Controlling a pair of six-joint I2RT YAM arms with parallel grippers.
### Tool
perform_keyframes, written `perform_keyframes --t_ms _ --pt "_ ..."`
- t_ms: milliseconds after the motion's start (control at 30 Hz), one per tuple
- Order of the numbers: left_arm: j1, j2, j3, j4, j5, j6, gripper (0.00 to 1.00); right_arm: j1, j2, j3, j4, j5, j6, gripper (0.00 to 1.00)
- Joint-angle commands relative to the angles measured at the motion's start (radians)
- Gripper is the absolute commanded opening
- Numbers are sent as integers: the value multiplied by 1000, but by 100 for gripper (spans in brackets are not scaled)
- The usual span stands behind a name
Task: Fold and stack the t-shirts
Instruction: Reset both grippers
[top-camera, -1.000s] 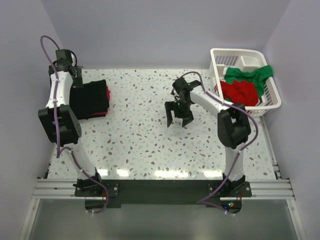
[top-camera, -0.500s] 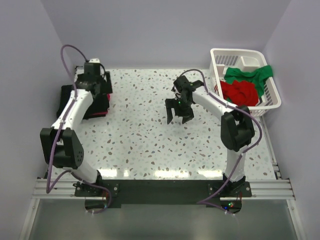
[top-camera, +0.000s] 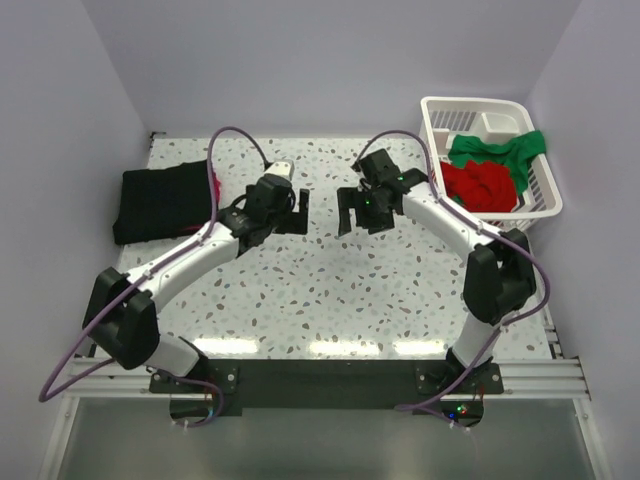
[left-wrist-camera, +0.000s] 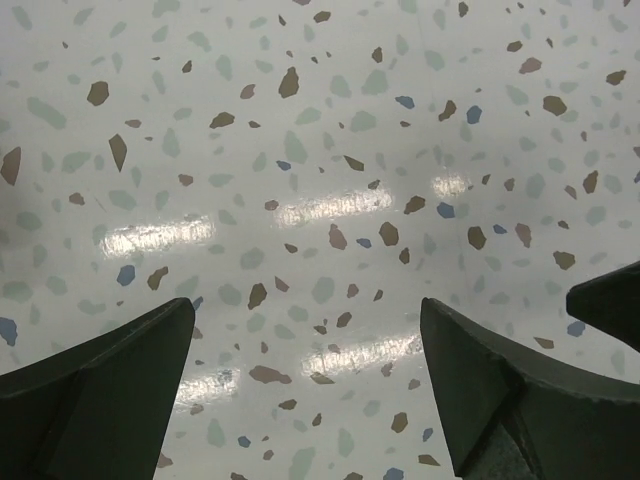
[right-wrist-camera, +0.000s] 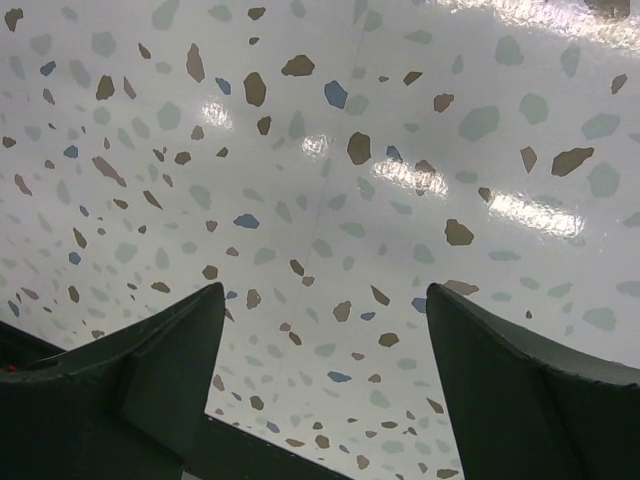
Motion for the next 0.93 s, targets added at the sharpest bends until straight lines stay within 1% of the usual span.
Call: perform_keyframes --t_ms 0,133,267,400,767,900 --pt "-34 -64 -15 75 -75 -24 100 -4 -76 -37 93 42 -11 85" --pt "-65 -95 -50 112 -71 -19 100 -3 -117 -86 126 67 -14 85" --pt "-68 -126 -79 153 -62 -19 100 -3 -180 -132 174 90 -17 85" --pt "-68 -133 -86 150 -94 -19 100 -3 -238 -163 200 111 -20 85" --pt "-73 -167 -113 193 -105 -4 100 -4 -360 -262 264 145 -6 85" --pt "-71 -169 -112 193 -111 7 100 -3 -418 -305 327 163 0 85"
